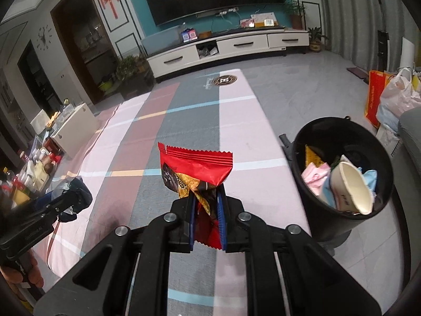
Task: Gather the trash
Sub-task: 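Carry the black bag and red snack bag over the black bin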
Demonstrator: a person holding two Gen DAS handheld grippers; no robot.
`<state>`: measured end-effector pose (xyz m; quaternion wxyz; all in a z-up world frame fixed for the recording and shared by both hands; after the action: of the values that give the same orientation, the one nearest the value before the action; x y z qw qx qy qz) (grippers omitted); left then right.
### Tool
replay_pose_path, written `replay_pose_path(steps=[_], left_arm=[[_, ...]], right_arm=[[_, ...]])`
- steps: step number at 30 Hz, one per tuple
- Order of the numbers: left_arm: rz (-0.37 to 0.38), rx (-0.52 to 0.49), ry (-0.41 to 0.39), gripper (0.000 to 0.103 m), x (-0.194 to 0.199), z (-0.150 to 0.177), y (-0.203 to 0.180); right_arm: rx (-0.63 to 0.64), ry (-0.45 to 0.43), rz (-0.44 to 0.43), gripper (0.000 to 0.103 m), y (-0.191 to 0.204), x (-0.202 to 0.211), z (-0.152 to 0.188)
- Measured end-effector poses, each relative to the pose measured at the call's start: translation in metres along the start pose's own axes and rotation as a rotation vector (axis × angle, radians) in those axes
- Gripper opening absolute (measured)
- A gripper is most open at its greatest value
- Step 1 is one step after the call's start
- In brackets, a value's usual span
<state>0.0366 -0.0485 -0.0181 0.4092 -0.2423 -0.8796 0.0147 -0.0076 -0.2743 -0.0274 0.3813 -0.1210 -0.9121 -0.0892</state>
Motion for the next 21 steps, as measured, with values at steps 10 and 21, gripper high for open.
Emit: replay_pose_path(steps=[10, 21], left_arm=[[0.040, -0.120, 0.010, 0.051, -0.014, -0.009, -0.061], [0.091, -0.243, 0.037, 0.051, -0.039, -0.019, -0.126]], right_arm=[[-0.053, -0.062, 0.055, 0.015, -0.041, 0.018, 0.004], [-0.170, -0.062, 0.096, 0.015, -0.097, 0.018, 0.013]])
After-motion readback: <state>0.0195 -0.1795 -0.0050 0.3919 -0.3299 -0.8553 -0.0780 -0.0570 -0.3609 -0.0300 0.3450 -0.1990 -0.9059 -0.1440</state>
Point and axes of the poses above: each gripper's, at about its wrist camera, not at the fingertips, and x roughly against the way its jaws point, y to its left, z to its underside, the point moved 3 cm from there along -x, roughly the way its jaws point, and after that the axes turned 15 degrees about z, right-handed, at the moved point
